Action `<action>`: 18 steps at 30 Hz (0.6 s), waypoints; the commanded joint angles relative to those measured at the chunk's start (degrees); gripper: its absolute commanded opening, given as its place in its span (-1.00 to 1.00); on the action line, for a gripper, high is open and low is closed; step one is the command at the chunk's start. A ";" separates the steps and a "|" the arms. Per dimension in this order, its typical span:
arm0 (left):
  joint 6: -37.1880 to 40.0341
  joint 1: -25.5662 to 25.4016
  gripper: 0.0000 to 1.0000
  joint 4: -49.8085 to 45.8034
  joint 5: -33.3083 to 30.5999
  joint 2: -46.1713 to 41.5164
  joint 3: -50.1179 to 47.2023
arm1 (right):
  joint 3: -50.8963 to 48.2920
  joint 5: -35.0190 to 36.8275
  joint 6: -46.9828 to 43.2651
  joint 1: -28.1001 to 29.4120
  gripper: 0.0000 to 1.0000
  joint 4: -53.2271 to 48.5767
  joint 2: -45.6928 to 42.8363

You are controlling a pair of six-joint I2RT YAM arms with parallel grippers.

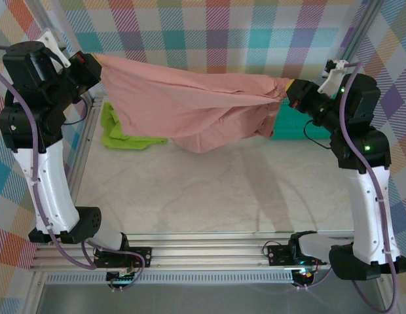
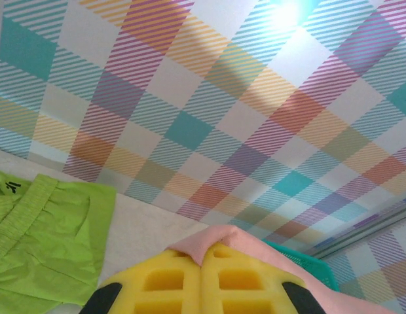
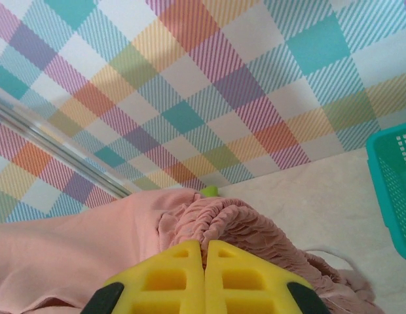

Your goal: Fold and stack the shorts

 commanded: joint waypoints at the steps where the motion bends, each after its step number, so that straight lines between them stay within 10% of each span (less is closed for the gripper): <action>1: 0.15 0.82 -1.00 1.28 0.26 -3.40 -3.14 | -1.96 -0.91 -1.30 0.15 -1.00 0.74 -1.19; 12: -0.27 0.86 -1.00 12.38 1.75 -5.99 -41.17 | -16.97 -1.41 0.37 0.87 -1.00 3.06 6.19; 18: -1.65 0.77 -1.00 15.98 2.45 8.14 -32.97 | -5.41 -4.28 1.69 2.07 -1.00 7.43 23.11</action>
